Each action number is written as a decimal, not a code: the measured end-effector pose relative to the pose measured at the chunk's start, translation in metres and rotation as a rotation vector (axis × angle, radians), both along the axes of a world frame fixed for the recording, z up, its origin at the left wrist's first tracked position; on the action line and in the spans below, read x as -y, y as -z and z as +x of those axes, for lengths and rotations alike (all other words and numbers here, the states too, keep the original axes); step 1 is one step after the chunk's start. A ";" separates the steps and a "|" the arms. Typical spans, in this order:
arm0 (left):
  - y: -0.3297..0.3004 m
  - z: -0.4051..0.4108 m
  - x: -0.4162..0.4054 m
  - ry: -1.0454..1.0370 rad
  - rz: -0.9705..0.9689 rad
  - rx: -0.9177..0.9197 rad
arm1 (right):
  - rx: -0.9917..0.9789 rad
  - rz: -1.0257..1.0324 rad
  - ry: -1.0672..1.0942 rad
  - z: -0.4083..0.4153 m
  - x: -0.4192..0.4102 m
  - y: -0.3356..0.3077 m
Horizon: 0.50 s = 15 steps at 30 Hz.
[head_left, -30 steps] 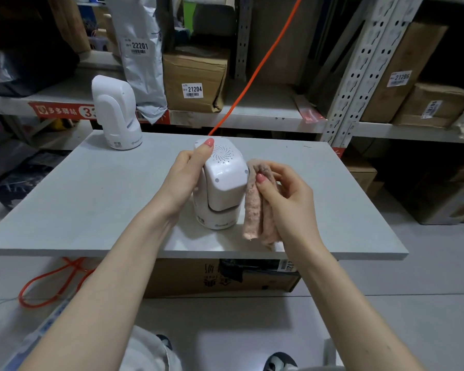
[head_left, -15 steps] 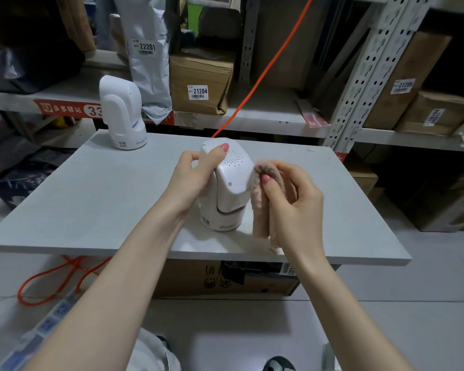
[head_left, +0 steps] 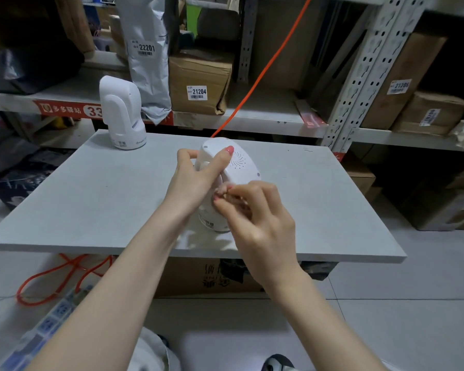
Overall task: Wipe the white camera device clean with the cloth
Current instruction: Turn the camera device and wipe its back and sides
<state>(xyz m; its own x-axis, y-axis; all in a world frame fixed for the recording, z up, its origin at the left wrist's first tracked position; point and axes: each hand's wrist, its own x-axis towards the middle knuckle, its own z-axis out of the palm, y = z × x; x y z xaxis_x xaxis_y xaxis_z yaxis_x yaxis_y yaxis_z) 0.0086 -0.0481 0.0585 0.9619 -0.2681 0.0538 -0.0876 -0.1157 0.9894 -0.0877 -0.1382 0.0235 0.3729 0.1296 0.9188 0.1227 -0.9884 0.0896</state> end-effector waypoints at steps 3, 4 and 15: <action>-0.001 0.001 -0.001 -0.009 0.004 0.020 | -0.036 -0.089 0.029 0.001 0.001 0.007; -0.001 0.001 -0.001 -0.006 -0.001 0.020 | -0.044 -0.095 0.027 0.002 0.001 0.007; -0.002 0.000 0.000 -0.015 0.037 0.040 | 0.105 -0.066 0.034 0.012 0.000 0.000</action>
<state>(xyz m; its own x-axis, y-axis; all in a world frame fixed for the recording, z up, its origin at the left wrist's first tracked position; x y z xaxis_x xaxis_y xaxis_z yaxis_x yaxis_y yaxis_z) 0.0088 -0.0479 0.0601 0.9630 -0.2565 0.0828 -0.1252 -0.1533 0.9802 -0.0762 -0.1378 0.0236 0.2803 0.1805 0.9428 0.0763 -0.9832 0.1656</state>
